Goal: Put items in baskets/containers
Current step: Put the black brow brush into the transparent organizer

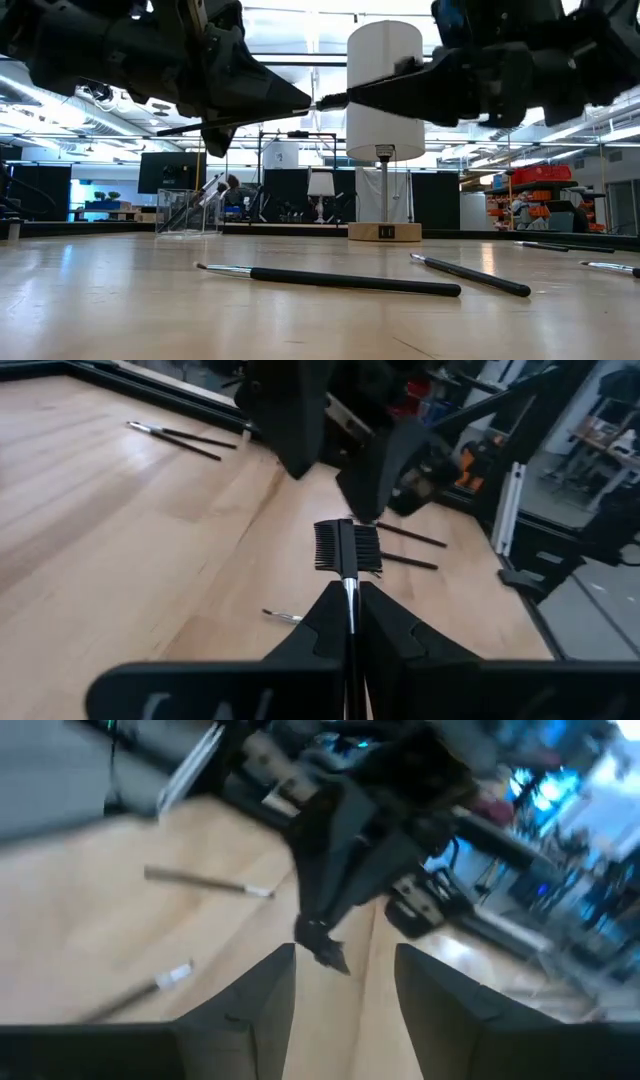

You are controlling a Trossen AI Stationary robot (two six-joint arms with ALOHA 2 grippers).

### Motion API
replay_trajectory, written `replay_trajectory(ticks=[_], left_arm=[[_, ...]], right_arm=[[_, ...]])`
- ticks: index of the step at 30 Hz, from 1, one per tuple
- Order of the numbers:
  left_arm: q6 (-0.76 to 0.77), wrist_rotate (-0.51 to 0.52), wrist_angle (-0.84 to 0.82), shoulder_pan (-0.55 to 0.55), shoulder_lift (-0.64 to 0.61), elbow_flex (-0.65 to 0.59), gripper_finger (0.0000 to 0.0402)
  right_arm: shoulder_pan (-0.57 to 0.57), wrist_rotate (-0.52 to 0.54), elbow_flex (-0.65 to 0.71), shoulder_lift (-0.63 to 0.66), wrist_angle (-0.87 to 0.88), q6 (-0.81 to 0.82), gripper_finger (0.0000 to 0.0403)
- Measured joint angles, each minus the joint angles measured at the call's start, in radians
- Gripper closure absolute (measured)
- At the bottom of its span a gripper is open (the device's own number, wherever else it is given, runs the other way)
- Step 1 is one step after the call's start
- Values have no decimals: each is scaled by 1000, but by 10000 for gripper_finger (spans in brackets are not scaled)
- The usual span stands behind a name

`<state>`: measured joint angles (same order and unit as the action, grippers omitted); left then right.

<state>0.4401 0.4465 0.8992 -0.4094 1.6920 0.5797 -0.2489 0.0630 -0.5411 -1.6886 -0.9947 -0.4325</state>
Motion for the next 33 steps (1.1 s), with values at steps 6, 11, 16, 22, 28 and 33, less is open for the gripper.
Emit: replay_trajectory(ticks=[6,11,16,22,28,33], left_arm=[[2,-37,8,15,-1,0,389],[2,-33,8,15,-1,0,389],[15,-36,7,15,-1,0,389],[22,-27,7,14,-1,1,381],[-61,-11,-11,17,-2,2,356],[-89,-13,-178,45,-2,34,287]], right_arm=[[-18,4,-110,0,280,-214,228],[-17,4,-135,0,295,-249,260],[-18,4,-136,0,290,-257,320],[-33,22,-136,0,288,-244,392],[-25,22,-137,13,344,-49,393],[-5,17,-148,62,479,57,399]])
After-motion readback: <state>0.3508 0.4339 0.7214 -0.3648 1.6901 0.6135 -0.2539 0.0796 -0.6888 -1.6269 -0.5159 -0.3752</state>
